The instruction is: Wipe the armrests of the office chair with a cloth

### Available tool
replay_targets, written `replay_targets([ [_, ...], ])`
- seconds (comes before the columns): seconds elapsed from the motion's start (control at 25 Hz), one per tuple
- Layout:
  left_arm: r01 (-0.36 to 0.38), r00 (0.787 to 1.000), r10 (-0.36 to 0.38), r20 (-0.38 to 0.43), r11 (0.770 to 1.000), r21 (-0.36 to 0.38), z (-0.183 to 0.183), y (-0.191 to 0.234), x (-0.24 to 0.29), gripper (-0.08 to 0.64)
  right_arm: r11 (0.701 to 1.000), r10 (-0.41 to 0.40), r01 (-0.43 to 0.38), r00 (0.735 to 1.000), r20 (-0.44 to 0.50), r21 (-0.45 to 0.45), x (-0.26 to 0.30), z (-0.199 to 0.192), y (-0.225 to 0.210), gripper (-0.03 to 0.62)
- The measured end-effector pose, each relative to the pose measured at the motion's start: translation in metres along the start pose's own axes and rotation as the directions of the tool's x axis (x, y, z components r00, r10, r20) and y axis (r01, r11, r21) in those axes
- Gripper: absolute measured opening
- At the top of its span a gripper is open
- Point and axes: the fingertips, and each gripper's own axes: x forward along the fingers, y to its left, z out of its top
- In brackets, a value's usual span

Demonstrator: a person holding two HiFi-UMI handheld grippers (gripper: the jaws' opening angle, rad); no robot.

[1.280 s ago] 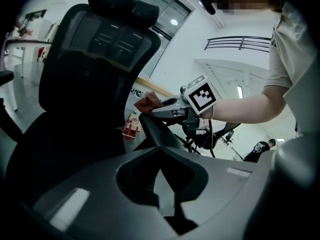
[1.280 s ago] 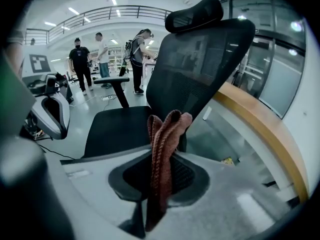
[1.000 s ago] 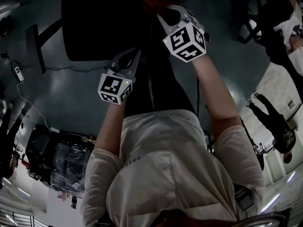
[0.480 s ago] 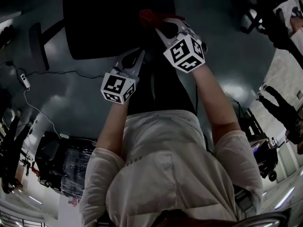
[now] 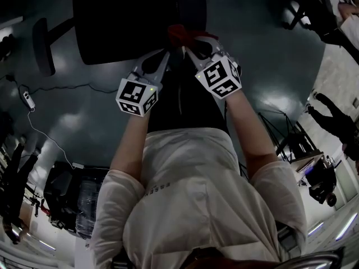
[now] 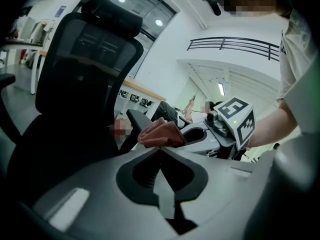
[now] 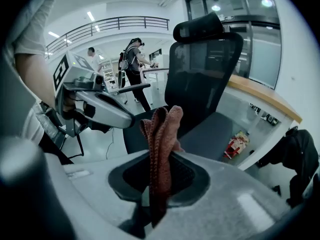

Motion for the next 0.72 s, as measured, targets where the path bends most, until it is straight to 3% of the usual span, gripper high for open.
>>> replay_targets([
  [0.2, 0.014, 1.000, -0.014, -0.002, 1.000, 0.005, -0.004, -0.001, 0.000, 0.018, 0.988, 0.077, -0.074, 0.997, -0.017, 0.132, -0.009, -0.012, 0.029, 0.048],
  [0.28, 0.022, 1.000, -0.022, -0.005, 1.000, 0.005, -0.003, -0.004, 0.003, 0.018, 0.982, 0.052, -0.054, 0.999, 0.013, 0.182, -0.021, -0.012, 0.025, 0.048],
  [0.4, 0.033, 0.999, -0.033, -0.006, 0.999, 0.014, 0.004, -0.006, 0.012, 0.018, 0.971, -0.079, 0.058, 0.994, 0.081, 0.234, -0.045, -0.004, -0.014, 0.048],
  [0.52, 0.040, 0.999, -0.040, -0.006, 0.999, 0.024, 0.014, -0.008, 0.025, 0.018, 0.957, -0.206, 0.179, 0.973, 0.103, 0.227, -0.058, 0.003, -0.071, 0.048],
  [0.72, 0.048, 0.999, -0.048, -0.019, 0.998, 0.029, 0.026, -0.011, 0.054, 0.018, 0.942, -0.245, 0.213, 0.964, 0.100, 0.258, -0.039, 0.009, -0.156, 0.049],
])
